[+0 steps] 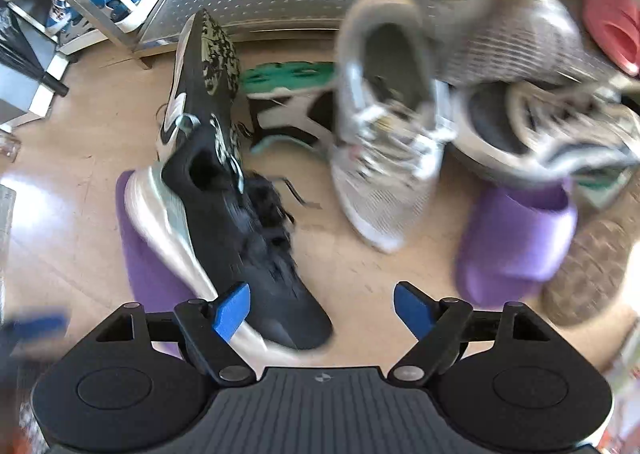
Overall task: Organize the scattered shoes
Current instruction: 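Close the right tool on the black sneaker and lift it from the pile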
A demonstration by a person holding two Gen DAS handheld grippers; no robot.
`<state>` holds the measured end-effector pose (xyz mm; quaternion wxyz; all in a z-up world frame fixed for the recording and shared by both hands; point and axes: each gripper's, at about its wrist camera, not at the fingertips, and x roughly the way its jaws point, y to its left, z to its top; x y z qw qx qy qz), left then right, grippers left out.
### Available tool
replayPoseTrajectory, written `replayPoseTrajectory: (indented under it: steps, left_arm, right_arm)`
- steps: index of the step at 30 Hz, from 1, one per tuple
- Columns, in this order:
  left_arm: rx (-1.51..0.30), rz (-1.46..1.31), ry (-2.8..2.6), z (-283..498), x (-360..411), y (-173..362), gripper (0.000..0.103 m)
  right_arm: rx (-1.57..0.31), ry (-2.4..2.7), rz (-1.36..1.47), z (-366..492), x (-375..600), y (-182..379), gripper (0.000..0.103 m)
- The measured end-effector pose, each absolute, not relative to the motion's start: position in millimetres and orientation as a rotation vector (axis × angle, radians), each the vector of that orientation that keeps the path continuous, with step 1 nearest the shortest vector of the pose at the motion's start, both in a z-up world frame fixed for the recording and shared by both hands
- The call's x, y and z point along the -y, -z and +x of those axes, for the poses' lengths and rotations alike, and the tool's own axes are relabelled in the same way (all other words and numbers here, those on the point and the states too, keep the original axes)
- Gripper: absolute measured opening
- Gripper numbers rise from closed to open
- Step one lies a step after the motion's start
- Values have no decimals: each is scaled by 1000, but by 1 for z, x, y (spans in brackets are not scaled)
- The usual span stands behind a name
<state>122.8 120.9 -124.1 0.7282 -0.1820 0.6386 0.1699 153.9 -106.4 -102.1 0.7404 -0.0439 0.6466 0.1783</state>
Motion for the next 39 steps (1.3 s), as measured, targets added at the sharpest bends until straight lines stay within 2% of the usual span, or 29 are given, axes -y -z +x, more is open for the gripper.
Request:
replayPoseTrajectory:
  steps: [5,9,12,16,23,26,29,32,35,39]
  left_arm:
    - [-1422,-289,-482,167,-110,159,103]
    - [-1409,-339,-459,180,-106,175,103]
    - [-1373,-289,-497,186,-97,171,102]
    - [-1289,-361,-556,184,-97,158,103]
    - [-1321,-341,-678,200,-90,186,103]
    - [-1395,-268,-651,205,-90,197,103]
    - [-1423,-234,-577,195,-93,202,92]
    - [-1396,-241,-482,182,-90,183,83]
    - [-1384,-212,-365,169,-79,162,78]
    - [-1417,-192,-90,137,-57,137,78]
  right_arm:
    - [-1425,-407,5,118,153,82,86]
    - [-1432,-401,142,115,171,80,86]
    - [-1422,-407,149,109,169,81,86]
    - [-1427,-409,181,102,180,82,87]
    - [-1431,-430,198,97,183,85,87]
    - [-1421,-451,168,97,177,83,87]
    - [-1423,-450,163,97,173,85,87]
    - [-1420,-433,156,97,174,84,87]
    - [-1402,-357,192,98,186,77,87]
    - [-1360,-256,276,91,205,59,87]
